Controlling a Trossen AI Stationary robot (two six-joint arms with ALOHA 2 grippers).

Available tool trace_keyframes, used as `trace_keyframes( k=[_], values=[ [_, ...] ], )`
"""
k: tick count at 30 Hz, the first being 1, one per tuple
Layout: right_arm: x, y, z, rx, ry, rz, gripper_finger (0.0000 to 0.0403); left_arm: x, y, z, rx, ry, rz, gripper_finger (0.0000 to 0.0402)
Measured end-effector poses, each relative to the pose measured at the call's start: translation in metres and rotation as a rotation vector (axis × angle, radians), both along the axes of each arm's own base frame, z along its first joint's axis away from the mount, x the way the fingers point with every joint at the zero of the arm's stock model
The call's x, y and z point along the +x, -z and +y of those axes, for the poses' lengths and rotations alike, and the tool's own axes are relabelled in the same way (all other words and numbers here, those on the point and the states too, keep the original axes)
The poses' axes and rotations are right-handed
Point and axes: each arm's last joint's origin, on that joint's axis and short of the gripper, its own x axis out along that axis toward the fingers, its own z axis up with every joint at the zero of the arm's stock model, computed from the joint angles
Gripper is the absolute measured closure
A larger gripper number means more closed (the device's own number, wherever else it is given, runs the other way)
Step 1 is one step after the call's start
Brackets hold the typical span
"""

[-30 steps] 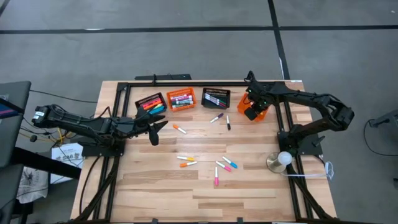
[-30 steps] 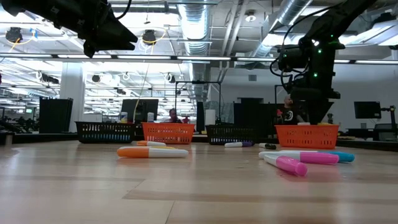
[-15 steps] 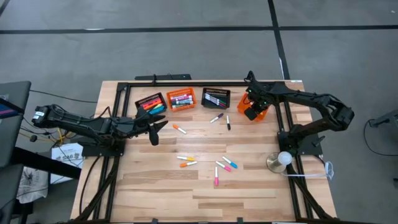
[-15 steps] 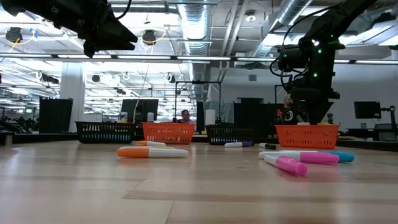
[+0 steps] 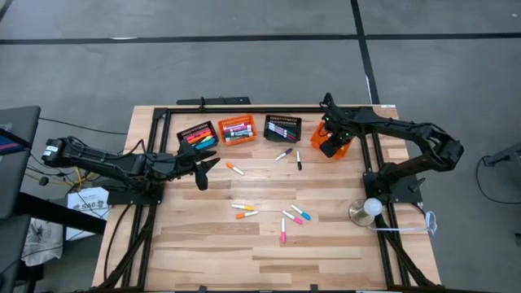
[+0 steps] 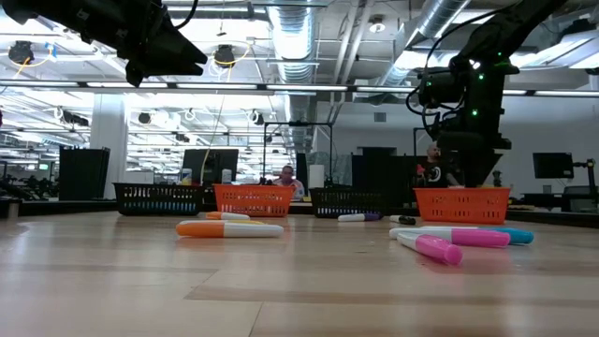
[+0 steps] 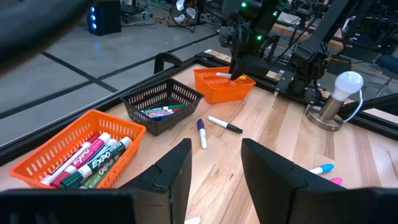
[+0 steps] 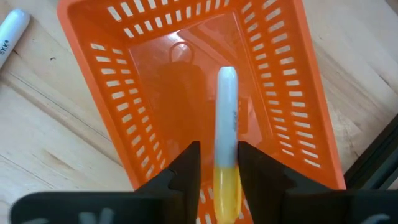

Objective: Pick & Place Markers
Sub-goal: Put the right yellow small highlighter pen into the left orange bin, then put the blue small highlighter pen into the left orange bin

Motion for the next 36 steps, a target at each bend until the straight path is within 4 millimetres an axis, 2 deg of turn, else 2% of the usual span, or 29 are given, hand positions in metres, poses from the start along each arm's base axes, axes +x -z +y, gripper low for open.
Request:
trace_keyframes(
  k=[7, 13, 17, 21, 24, 29, 36],
  values=[
    [0.000, 0.000, 0.000, 0.000, -0.001, -0.004, 0.0266, 0.000, 0.000, 0.000, 0.000, 0.000, -0.001, 0.0263],
    [0.000, -0.002, 0.000, 0.008, -0.002, 0.000, 0.0247, 0.000, 0.000, 0.000, 0.000, 0.000, 0.000, 0.0263],
    [0.004, -0.013, 0.000, 0.002, -0.016, -0.042, 0.0248, 0.000, 0.000, 0.000, 0.000, 0.000, 0.000, 0.0263],
    [0.010, -0.034, 0.008, -0.052, -0.062, -0.131, 0.0255, 0.000, 0.000, 0.000, 0.000, 0.000, 0.000, 0.0263],
    [0.014, -0.049, 0.021, -0.065, -0.119, -0.239, 0.0260, 0.000, 0.000, 0.000, 0.000, 0.000, 0.000, 0.0263],
    [0.021, -0.069, 0.055, -0.042, -0.225, -0.390, 0.0266, 0.000, 0.000, 0.000, 0.000, 0.001, 0.000, 0.0263],
    [0.035, -0.074, 0.107, 0.033, -0.372, -0.452, 0.0278, 0.000, 0.000, 0.000, 0.017, 0.017, 0.010, 0.0263]
  ],
)
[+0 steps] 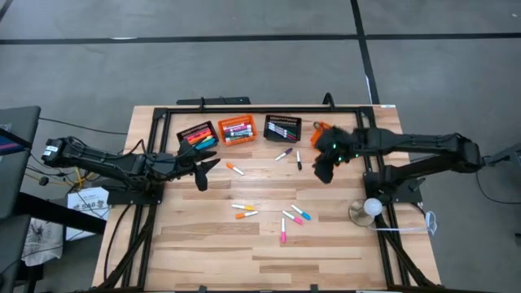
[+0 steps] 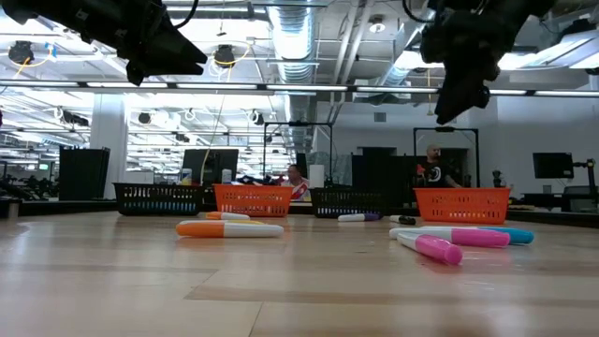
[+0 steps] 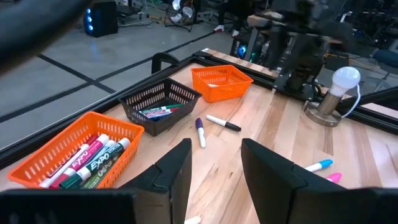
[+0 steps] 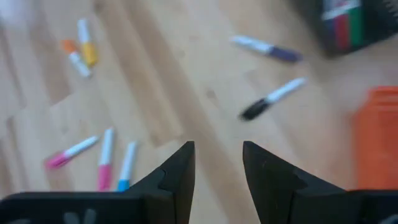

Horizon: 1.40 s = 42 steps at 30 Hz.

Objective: Pick & Place Markers
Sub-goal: Put the blue small highlighter pen into the left orange bin

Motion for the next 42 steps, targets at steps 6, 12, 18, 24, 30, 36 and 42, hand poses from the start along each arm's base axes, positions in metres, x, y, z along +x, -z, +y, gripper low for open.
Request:
trace_keyframes(
  k=[6, 12, 18, 24, 30, 36, 42],
  values=[
    [0.014, 0.011, 0.038, 0.038, -0.071, 0.055, 0.0288, 0.000, 0.002, 0.000, 0.014, 0.008, 0.009, 0.0263],
    [0.029, 0.028, 0.068, 0.068, -0.109, 0.098, 0.0292, -0.009, 0.009, -0.003, -0.033, 0.157, -0.054, 0.0263],
    [0.050, 0.044, 0.093, 0.103, -0.143, 0.059, 0.0292, -0.027, 0.013, 0.000, -0.051, 0.206, -0.143, 0.0263],
    [0.062, 0.066, 0.109, 0.144, -0.158, 0.115, 0.0296, -0.041, 0.028, 0.002, -0.055, 0.207, -0.174, 0.0263],
    [0.068, 0.083, 0.118, 0.193, -0.150, 0.168, 0.0296, -0.043, 0.040, 0.003, -0.055, 0.206, -0.156, 0.0263],
    [0.077, 0.086, 0.123, 0.209, -0.148, 0.186, 0.0296, -0.043, 0.049, 0.003, -0.075, 0.201, -0.136, 0.0263],
    [0.088, 0.089, 0.125, 0.189, -0.152, 0.248, 0.0296, -0.043, 0.050, 0.003, -0.075, 0.200, -0.134, 0.0263]
  ],
)
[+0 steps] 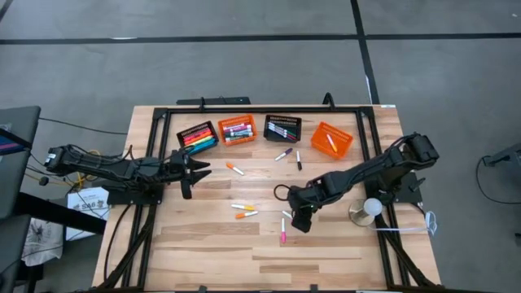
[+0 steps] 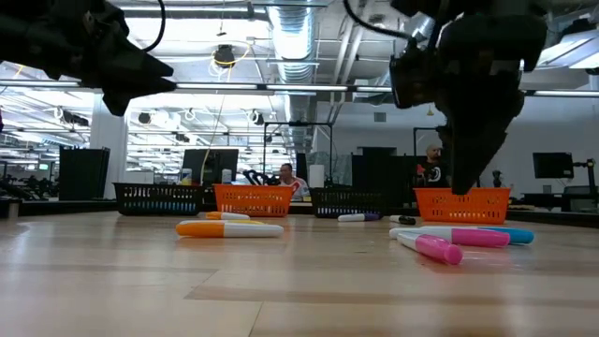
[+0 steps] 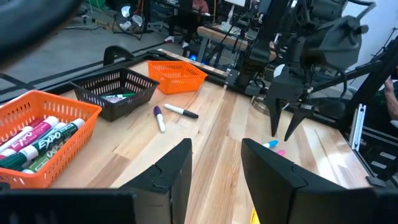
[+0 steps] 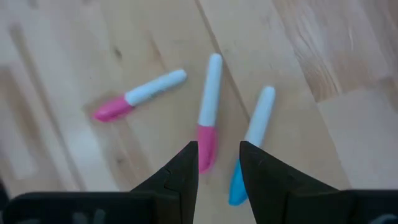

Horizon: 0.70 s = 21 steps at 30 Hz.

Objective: Pick & Place Markers
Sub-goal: Put the blue small highlighter pen into the left orange bin

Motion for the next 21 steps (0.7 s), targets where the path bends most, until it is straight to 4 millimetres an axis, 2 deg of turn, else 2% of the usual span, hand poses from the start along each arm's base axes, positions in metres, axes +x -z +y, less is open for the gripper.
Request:
trace_keyframes(
  k=[8, 21],
  values=[
    [0.0098, 0.0055, -0.0028, 0.002, 0.003, 0.064, 0.0296, 0.0000, 0.0001, 0.0000, 0.001, 0.000, 0.001, 0.0263],
    [0.0107, 0.0050, -0.0068, 0.001, 0.016, 0.066, 0.0296, 0.0000, -0.0001, 0.0000, 0.000, 0.000, 0.000, 0.0263]
  ],
)
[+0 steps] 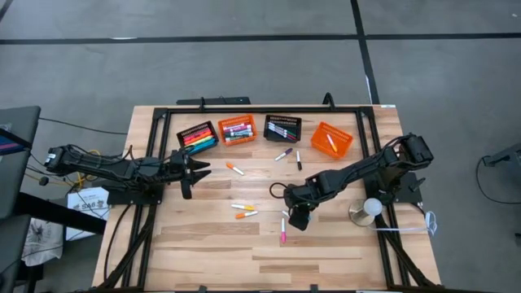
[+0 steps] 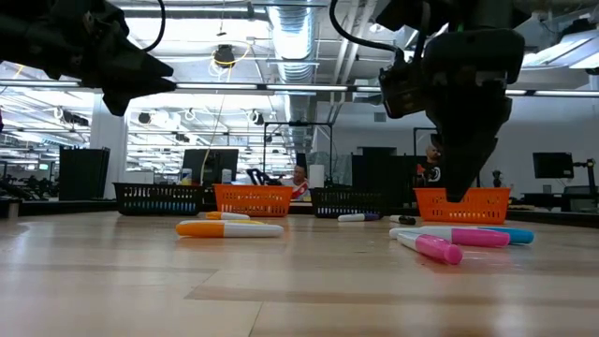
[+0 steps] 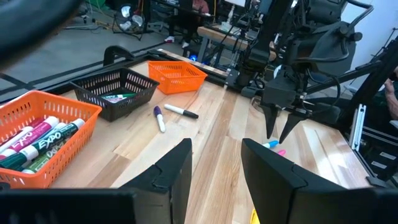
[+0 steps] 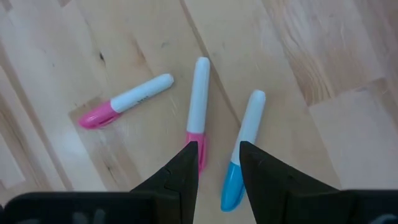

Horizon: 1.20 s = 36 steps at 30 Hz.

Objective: Pick & Place Markers
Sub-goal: Put the blue small highlighter pen into the left orange bin

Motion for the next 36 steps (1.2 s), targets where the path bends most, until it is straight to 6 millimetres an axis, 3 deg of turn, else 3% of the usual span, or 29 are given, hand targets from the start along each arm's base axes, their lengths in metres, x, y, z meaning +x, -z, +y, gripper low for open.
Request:
trace_keyframes(
  k=[36],
  values=[
    [-0.0066, 0.0077, -0.0023, -0.035, 0.014, 0.033, 0.0296, 0.0000, 0.0000, 0.0000, -0.001, 0.000, 0.000, 0.0263]
  ],
)
